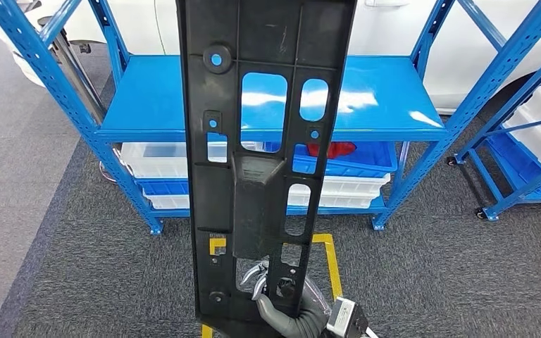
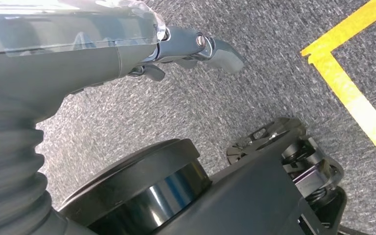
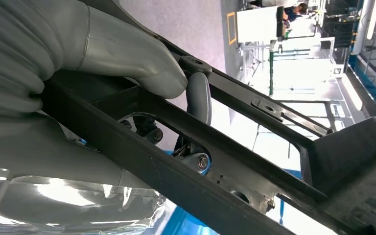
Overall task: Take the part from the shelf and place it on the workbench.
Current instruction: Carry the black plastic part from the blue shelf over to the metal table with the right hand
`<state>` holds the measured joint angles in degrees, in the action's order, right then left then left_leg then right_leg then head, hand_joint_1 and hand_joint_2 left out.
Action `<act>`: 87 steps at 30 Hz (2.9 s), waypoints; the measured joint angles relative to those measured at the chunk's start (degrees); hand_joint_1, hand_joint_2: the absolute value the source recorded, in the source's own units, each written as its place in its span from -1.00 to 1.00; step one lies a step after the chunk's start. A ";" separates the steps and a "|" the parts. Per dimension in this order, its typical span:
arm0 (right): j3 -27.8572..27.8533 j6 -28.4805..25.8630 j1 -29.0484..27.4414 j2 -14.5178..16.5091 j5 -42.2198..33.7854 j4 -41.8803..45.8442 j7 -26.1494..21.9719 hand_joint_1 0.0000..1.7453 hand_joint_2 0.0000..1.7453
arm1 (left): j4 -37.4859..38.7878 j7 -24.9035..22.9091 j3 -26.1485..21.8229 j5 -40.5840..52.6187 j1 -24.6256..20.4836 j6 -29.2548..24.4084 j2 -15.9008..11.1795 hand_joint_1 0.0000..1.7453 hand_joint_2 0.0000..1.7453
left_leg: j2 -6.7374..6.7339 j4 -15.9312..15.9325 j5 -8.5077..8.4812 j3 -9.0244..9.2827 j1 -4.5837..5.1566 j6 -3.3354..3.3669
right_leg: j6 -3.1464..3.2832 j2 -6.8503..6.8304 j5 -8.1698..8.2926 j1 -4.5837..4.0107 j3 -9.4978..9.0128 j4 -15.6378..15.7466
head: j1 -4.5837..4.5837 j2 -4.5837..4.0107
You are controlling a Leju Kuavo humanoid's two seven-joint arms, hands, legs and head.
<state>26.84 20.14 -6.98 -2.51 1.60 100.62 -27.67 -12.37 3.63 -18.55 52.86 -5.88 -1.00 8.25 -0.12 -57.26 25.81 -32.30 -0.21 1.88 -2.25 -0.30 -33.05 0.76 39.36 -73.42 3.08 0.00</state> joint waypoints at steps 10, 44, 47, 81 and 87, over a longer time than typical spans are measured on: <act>0.00 0.53 1.69 0.27 0.35 -0.10 -0.64 1.00 1.00 | 0.00 -0.84 -0.06 -0.09 -0.39 -0.44 0.21 -1.00 1.00 | 0.11 -3.87 1.87 -2.49 0.19 -2.46 | 3.45 -0.36 6.51 -0.42 -8.66 16.84 | 0.02 0.00; 0.14 1.55 2.53 0.62 0.60 -1.13 -0.70 1.00 1.00 | 0.00 0.48 -0.31 -0.24 -0.47 -2.37 0.43 -1.00 1.00 | 0.14 -15.78 8.61 -6.39 -0.13 -3.35 | 3.70 -0.45 7.53 -0.29 -6.76 16.41 | 0.02 0.00; 0.16 1.50 2.49 0.62 0.61 -1.22 -0.72 1.00 1.00 | 0.00 0.44 -0.31 -0.13 -0.46 -2.49 0.41 -1.00 1.00 | 0.12 -11.35 5.93 -2.42 -0.24 -3.32 | 3.51 -0.38 7.98 -0.32 -6.03 16.05 | 0.02 0.00; 0.37 1.39 1.97 0.61 -0.54 -1.54 -0.63 1.00 1.00 | 0.00 0.25 -0.33 0.74 -0.02 -3.37 0.37 -1.00 1.00 | 3.01 -0.98 1.50 2.08 -0.12 -1.90 | 3.25 2.64 7.19 -0.70 -6.52 15.50 | 0.02 0.00; 0.35 1.52 1.69 0.59 -0.68 -1.52 -0.57 1.00 1.00 | 0.00 0.23 -0.33 0.81 -0.20 -3.22 0.45 -1.00 1.00 | 0.69 1.01 1.05 2.31 -0.59 -0.72 | 1.14 1.92 4.38 -0.49 -3.10 10.20 | 0.01 0.00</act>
<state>27.19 21.65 -5.29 -1.92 0.92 99.10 -28.23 -12.37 3.86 -18.88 53.67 -6.08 -4.22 8.70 0.57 -56.25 26.86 -30.00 -0.80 1.16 -1.11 1.63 -28.68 0.27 36.27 -63.22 3.09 0.00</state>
